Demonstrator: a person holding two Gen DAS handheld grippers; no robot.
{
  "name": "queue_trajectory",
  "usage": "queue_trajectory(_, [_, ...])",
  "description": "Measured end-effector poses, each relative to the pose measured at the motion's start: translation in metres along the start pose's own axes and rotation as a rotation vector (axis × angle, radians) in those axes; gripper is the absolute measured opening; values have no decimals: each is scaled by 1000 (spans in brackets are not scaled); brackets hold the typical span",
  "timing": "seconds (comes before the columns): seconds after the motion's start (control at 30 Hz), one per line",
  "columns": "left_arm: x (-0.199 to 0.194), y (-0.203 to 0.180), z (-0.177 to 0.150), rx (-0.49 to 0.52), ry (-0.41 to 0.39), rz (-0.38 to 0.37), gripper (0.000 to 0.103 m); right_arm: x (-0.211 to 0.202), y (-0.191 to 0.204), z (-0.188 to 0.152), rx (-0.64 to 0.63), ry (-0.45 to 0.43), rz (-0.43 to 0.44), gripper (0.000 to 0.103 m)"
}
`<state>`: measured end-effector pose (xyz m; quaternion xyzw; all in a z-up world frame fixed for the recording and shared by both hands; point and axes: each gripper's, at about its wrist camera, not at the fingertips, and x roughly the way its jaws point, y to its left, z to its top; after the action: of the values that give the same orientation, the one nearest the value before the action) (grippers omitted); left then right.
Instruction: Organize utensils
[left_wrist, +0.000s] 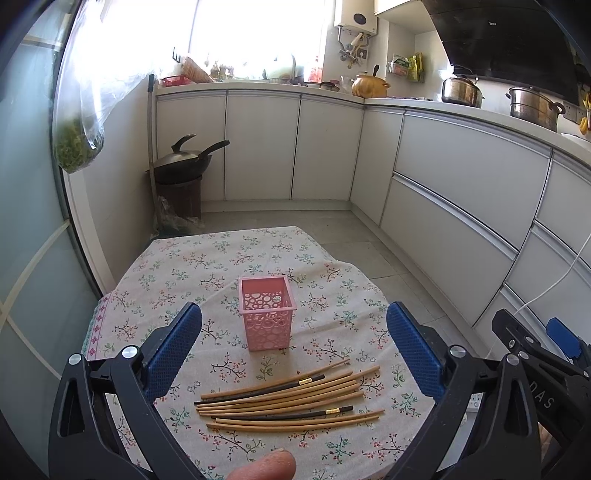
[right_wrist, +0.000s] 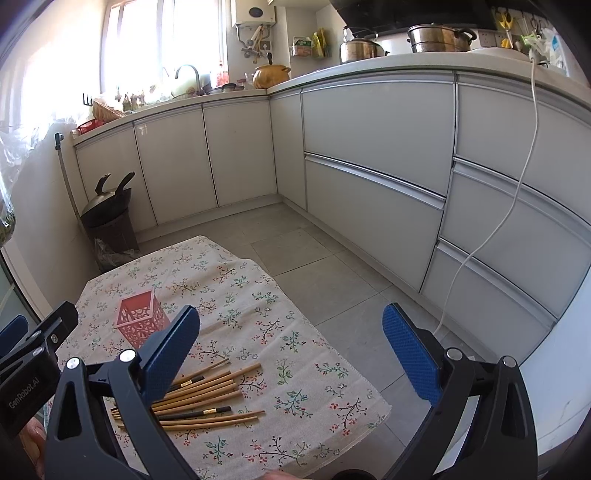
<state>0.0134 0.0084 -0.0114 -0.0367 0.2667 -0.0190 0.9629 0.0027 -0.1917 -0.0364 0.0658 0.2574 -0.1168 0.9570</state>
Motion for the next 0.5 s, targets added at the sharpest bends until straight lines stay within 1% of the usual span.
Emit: queue_trajectory(0.5, [0, 0, -1, 1, -1, 1, 96, 0, 0, 0, -1, 1, 1, 97])
